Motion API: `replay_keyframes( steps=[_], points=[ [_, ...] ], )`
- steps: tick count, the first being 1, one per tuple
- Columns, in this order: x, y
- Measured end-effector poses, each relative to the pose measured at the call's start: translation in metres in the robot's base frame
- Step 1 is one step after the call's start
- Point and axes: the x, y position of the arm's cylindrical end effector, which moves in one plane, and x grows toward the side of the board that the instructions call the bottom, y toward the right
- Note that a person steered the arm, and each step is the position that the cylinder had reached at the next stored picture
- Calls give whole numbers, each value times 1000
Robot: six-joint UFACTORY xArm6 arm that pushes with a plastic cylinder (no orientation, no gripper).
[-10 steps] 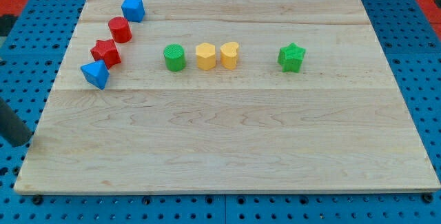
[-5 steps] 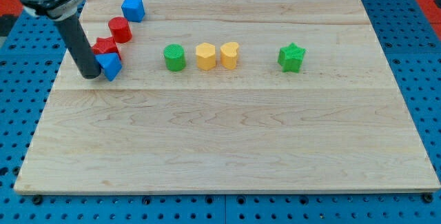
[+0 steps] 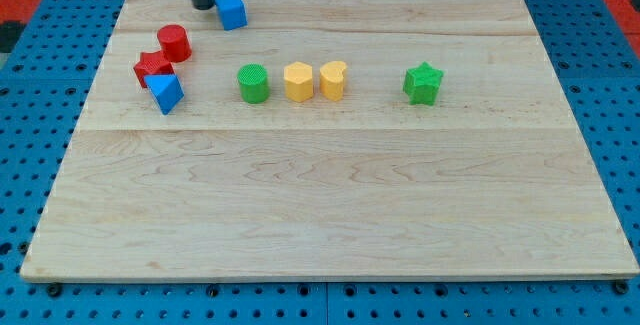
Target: Push blue cube into yellow blocks
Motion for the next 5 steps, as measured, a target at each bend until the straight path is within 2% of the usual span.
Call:
replay_keyframes(
  steps=[1, 2, 3, 4, 5],
  points=[
    [45, 32],
    [72, 71],
    [12, 65],
    [-11, 63],
    [28, 144]
  ],
)
